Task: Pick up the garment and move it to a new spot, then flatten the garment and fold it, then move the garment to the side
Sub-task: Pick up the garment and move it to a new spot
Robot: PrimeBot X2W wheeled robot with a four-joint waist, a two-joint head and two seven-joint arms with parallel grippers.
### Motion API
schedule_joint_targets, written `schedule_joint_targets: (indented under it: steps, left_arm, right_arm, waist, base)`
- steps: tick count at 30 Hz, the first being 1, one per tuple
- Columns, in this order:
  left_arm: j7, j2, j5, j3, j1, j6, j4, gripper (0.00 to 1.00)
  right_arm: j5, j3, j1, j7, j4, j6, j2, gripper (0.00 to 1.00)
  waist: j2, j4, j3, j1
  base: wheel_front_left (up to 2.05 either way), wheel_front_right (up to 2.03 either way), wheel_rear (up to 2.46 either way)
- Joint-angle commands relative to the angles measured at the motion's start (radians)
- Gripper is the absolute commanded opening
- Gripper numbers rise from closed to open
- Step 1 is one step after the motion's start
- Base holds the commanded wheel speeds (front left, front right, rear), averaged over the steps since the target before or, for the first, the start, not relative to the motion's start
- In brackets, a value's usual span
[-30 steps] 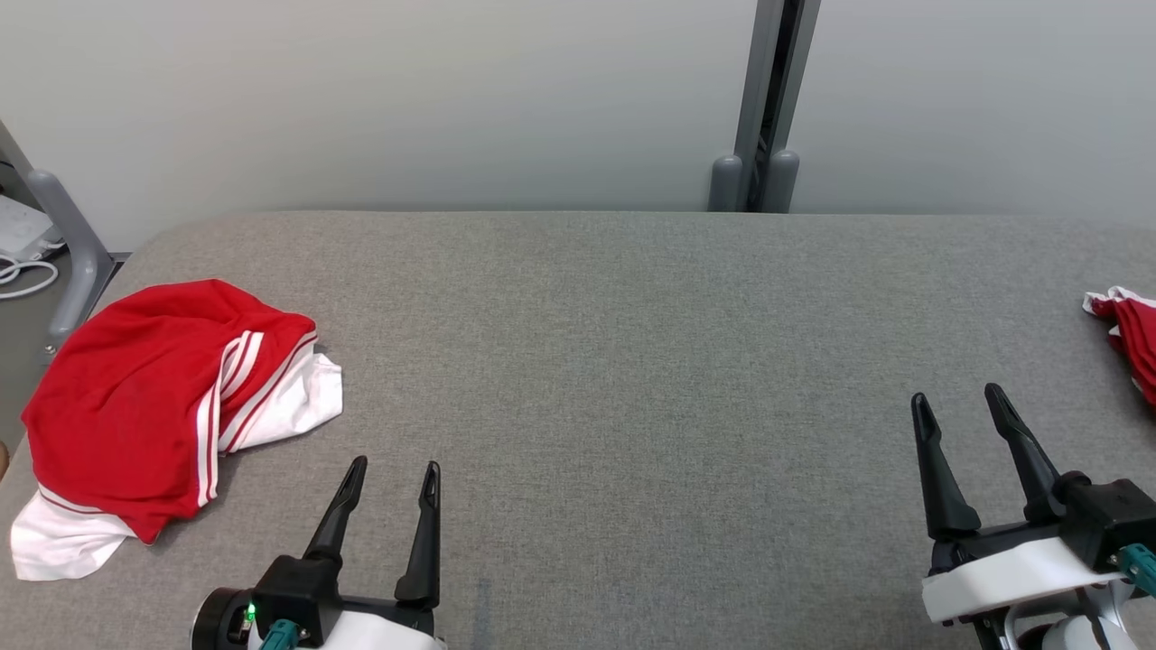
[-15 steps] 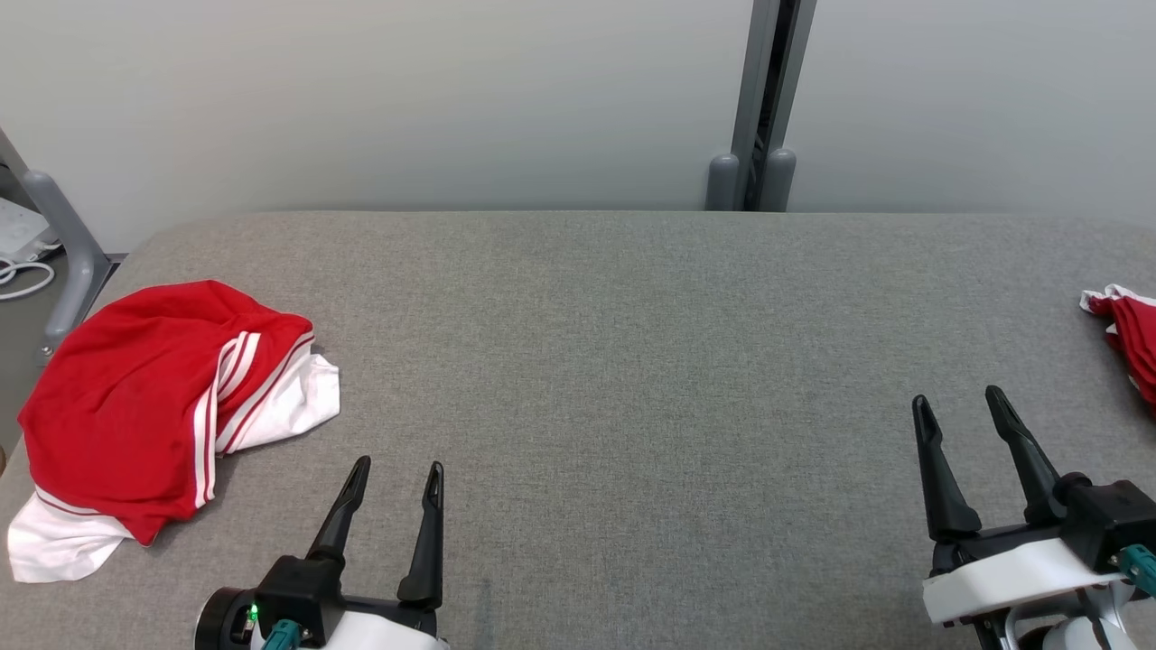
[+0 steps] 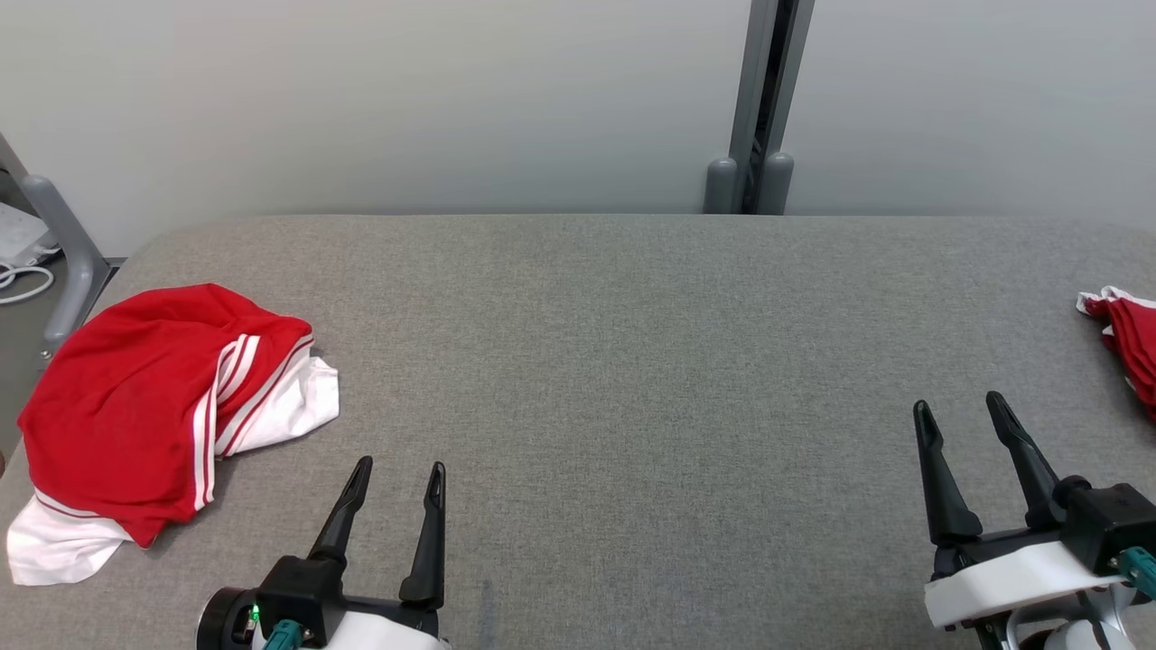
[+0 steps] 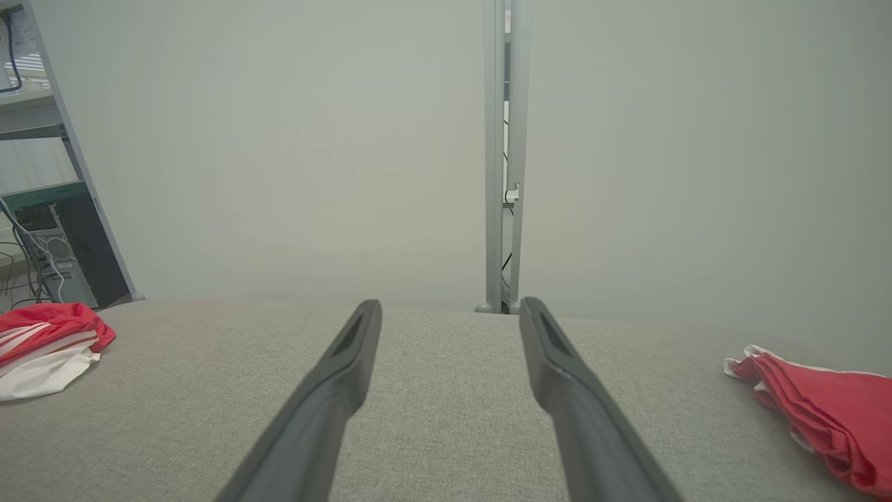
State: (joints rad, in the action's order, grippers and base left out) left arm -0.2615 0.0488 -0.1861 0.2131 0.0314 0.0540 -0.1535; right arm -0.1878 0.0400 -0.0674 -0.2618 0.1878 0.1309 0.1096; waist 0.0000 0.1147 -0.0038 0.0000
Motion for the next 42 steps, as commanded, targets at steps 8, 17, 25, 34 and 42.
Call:
schedule_joint_targets:
  steps: [8,17,25,34,42]
  left_arm:
    - [-0.004,0.004,0.000,-0.004,-0.007,-0.002,0.003,1.00]
    - [-0.004,0.004,-0.002,0.004,-0.015,-0.003,0.000,1.00]
    - [-0.004,0.004,0.001,0.006,-0.020,-0.003,0.001,1.00]
    - [-0.004,0.004,0.012,-0.028,-0.022,-0.008,0.006,1.00]
    - [-0.004,0.004,0.028,-0.067,-0.004,-0.018,0.013,1.00]
  right_arm:
    - [-0.005,-0.007,0.007,-0.005,0.007,0.000,0.006,1.00]
    - [-0.001,-0.013,0.008,-0.005,0.014,0.000,0.001,1.00]
    - [-0.008,-0.004,0.011,-0.005,0.002,0.000,0.002,1.00]
    - [-0.019,0.053,0.005,-0.004,-0.010,0.000,0.007,1.00]
    - [-0.033,0.089,0.005,-0.004,0.000,0.000,-0.001,1.00]
  waist:
    - [0.0000,-0.008,0.001,0.0000]
    - [0.0000,-0.008,0.001,0.0000]
    - [0.0000,0.043,0.012,0.0000]
    - [0.0000,0.189,0.031,0.0000]
    - [0.0000,0.305,0.015,0.0000]
  base:
    - [0.00,0.00,0.00]
    - [0.00,0.00,0.00]
    - [0.00,0.00,0.00]
    - [0.00,0.00,0.00]
    - [0.00,0.00,0.00]
